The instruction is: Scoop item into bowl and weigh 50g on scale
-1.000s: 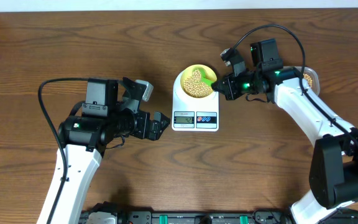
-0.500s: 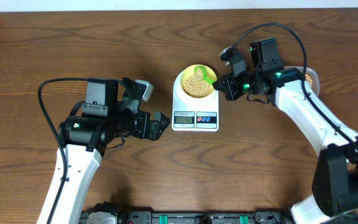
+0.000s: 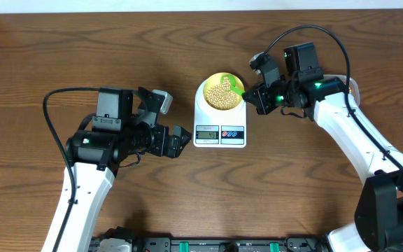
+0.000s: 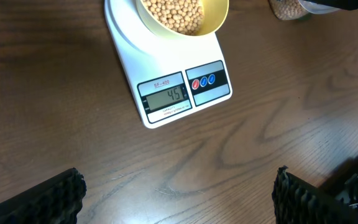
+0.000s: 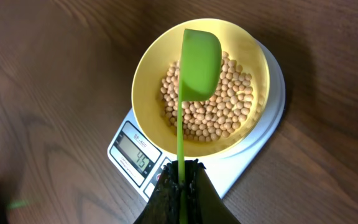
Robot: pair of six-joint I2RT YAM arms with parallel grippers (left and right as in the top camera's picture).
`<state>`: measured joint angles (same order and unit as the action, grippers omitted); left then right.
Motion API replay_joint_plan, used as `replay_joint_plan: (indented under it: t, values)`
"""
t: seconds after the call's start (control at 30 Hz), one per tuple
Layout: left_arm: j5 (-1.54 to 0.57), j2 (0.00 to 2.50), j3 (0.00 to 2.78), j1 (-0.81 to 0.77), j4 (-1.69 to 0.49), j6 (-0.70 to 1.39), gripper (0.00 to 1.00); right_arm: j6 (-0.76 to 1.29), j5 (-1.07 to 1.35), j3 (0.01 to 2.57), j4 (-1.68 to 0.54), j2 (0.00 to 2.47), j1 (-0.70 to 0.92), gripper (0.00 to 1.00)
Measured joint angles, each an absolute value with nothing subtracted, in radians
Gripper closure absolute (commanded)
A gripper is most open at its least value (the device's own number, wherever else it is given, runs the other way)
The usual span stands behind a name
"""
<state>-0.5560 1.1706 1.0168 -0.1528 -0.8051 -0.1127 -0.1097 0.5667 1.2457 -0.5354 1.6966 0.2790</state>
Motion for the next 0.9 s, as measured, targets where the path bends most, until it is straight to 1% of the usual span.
replay_joint_plan:
  t: [0.9]
  values:
    - [-0.556,1.171,1.017,-0.153,-0.805,-0.113,0.02,-0.125,0.545,1.246,-0.538,1.697,0.279,0.99]
